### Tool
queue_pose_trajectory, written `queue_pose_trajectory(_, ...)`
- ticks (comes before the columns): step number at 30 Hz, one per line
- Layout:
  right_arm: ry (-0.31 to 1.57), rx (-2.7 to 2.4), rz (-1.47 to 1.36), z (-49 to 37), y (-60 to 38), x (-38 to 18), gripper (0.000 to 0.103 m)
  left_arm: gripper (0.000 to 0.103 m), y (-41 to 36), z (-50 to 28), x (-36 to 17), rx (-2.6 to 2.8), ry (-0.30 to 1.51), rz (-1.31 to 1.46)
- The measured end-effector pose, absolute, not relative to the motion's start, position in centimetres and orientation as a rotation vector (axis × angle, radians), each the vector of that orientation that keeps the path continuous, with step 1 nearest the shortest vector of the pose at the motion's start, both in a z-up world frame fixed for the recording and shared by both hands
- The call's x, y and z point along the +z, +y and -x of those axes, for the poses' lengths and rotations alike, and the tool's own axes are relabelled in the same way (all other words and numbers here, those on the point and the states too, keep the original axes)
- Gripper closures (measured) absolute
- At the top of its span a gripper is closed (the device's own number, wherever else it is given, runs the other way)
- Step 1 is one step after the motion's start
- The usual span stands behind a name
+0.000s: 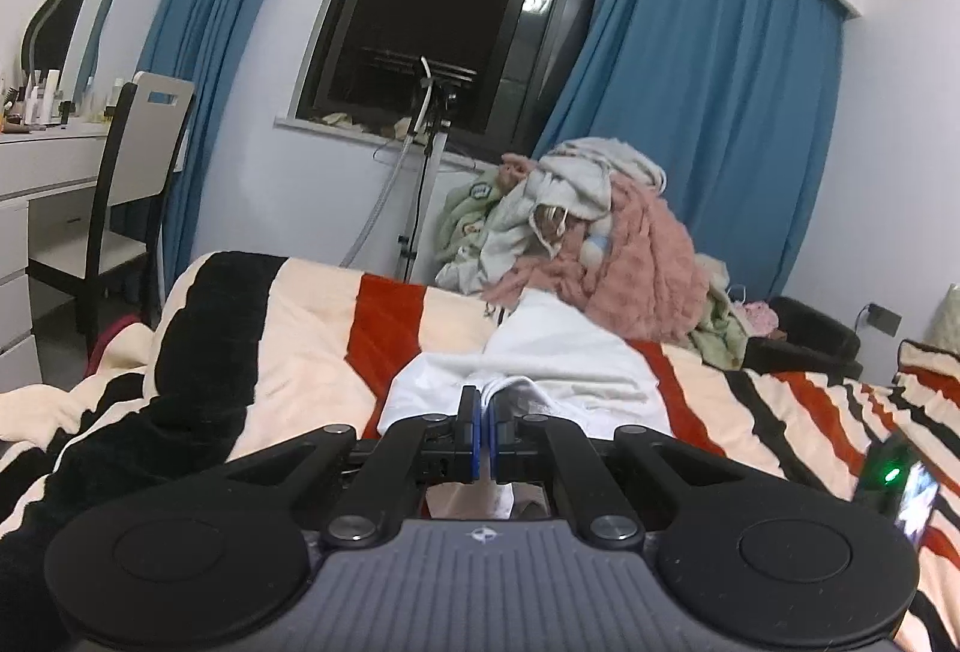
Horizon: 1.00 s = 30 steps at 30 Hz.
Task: Fold clothes
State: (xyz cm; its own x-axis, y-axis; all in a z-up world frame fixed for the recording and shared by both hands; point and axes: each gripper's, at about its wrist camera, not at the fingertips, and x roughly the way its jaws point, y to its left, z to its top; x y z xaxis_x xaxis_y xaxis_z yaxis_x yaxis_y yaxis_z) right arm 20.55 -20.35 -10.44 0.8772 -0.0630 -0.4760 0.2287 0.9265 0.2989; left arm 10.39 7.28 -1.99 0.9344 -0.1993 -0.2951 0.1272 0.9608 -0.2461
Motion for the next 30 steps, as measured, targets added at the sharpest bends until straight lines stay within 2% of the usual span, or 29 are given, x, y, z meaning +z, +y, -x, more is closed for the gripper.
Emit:
queue_pose_trajectory(3,0.492,-0.19,-0.356,-20.3,-20.8,-10.9,0.004,0.101,7.3,-10.2,-2.0,-0.162,0.32,0.237)
queue_pose_trajectory(9,0.172,-0.348,-0.103,-15.7,-19.7,-5.3,0.004,0.101,8.7,-9.1,-1.2,-0.145,0.278,0.304)
queue_pose_trajectory(14,0.261,-0.319,-0.097,-14.5,-20.0,-5.1,0.004,0.101,9.3,-8.5,-0.6,-0.141,0.275,0.331)
queue_pose_trajectory(18,0.185,-0.288,-0.078,-13.2,-19.4,-4.5,0.004,0.1,9.3,-9.6,-1.9,-0.094,0.396,0.314)
queue_pose_trajectory(22,0.146,-0.234,-0.049,-13.3,-19.0,-3.6,0.004,0.087,8.8,-11.3,-3.8,-0.047,0.553,0.257)
queue_pose_trajectory(25,0.171,-0.201,-0.027,-14.0,-18.6,-4.0,0.004,0.087,8.6,-12.5,-5.6,-0.035,0.665,0.229)
queue_pose_trajectory(27,0.184,-0.196,-0.015,-14.5,-18.4,-4.0,0.004,0.079,8.4,-12.8,-6.2,-0.026,0.679,0.196)
queue_pose_trajectory(29,0.187,-0.189,-0.012,-14.9,-18.4,-3.9,0.004,0.062,8.3,-12.6,-6.3,-0.014,0.676,0.165)
queue_pose_trajectory(30,0.187,-0.186,-0.013,-14.9,-18.4,-3.8,0.004,0.056,8.3,-12.4,-6.3,-0.007,0.672,0.151)
